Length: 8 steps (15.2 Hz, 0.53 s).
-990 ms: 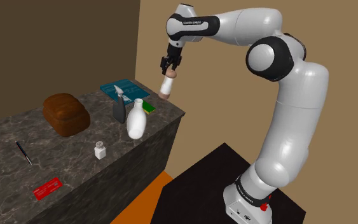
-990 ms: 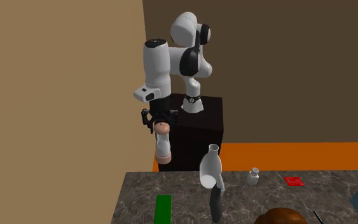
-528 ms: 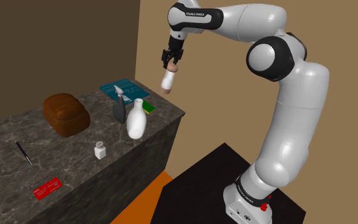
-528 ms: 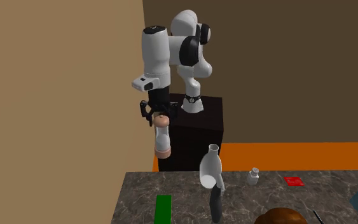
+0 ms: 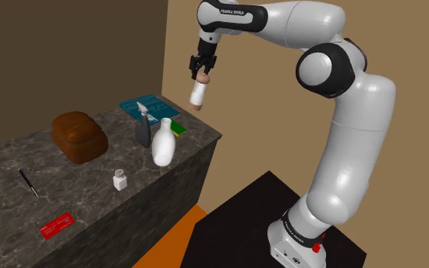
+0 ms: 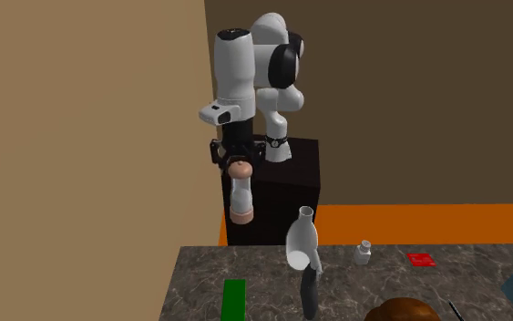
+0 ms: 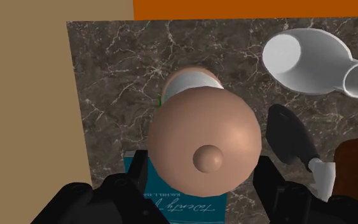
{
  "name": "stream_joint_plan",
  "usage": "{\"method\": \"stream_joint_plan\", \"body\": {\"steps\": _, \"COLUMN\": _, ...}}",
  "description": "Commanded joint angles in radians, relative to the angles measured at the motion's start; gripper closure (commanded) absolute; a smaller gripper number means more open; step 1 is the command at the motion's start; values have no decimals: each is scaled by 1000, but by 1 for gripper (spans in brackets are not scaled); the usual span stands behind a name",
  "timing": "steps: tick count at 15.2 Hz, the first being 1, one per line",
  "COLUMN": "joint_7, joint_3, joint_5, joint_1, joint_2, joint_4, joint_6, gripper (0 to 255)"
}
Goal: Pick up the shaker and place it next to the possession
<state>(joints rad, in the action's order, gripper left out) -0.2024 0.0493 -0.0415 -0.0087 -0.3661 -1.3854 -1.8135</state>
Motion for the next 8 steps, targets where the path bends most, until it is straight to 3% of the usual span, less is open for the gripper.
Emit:
{"method": "stream_joint_plan", "body": {"steps": 1, "joint_7": 36, "joint_3": -10, "joint_5": 6, "joint_1": 26, "joint_2": 14, "joint_4": -34, "joint_6": -21, "gripper": 255}}
{"method": "stream_joint_plan", "body": {"steps": 8, "joint_7": 176, "joint_3": -51, "joint_5": 30, "joint_1": 124, "joint_2": 15, "joint_4": -113, "joint_6": -102, "gripper": 255}}
